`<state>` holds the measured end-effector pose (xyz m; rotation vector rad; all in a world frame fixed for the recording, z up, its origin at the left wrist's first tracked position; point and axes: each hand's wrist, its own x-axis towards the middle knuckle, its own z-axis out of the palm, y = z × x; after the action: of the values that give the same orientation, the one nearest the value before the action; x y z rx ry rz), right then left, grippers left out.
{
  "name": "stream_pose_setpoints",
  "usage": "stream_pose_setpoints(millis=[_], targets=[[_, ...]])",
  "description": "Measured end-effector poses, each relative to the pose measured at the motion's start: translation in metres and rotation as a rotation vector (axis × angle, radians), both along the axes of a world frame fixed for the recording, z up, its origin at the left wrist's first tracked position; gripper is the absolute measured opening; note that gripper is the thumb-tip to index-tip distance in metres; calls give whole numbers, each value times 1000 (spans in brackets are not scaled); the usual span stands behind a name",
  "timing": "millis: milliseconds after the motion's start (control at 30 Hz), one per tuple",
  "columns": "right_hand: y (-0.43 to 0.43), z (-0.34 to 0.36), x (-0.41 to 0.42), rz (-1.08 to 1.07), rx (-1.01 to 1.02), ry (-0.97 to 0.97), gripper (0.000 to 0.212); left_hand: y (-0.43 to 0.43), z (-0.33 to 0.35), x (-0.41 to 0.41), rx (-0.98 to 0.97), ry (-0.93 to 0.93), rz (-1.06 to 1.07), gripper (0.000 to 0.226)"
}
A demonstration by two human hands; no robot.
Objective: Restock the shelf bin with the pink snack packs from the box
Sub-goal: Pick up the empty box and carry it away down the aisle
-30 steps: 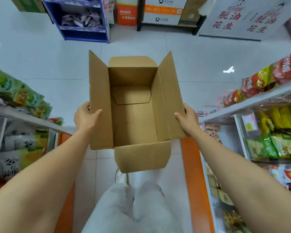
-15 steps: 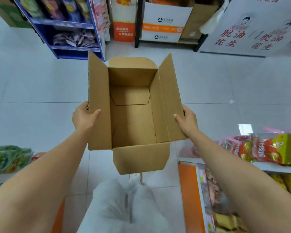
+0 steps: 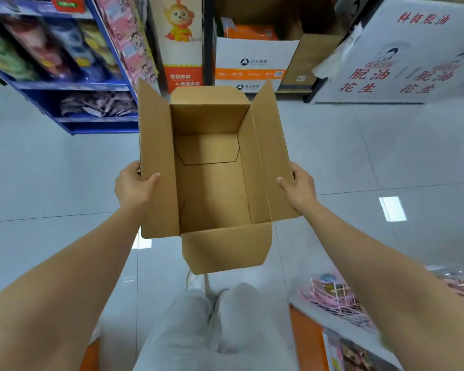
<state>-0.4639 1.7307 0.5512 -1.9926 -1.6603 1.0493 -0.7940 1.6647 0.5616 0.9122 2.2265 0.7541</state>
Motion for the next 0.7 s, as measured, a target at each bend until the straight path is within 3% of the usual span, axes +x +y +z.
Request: stream_pose_setpoints(millis=[700], targets=[[333,-24,-7,133,-26,-11,34,293,-21,5,-47,31,120,29]])
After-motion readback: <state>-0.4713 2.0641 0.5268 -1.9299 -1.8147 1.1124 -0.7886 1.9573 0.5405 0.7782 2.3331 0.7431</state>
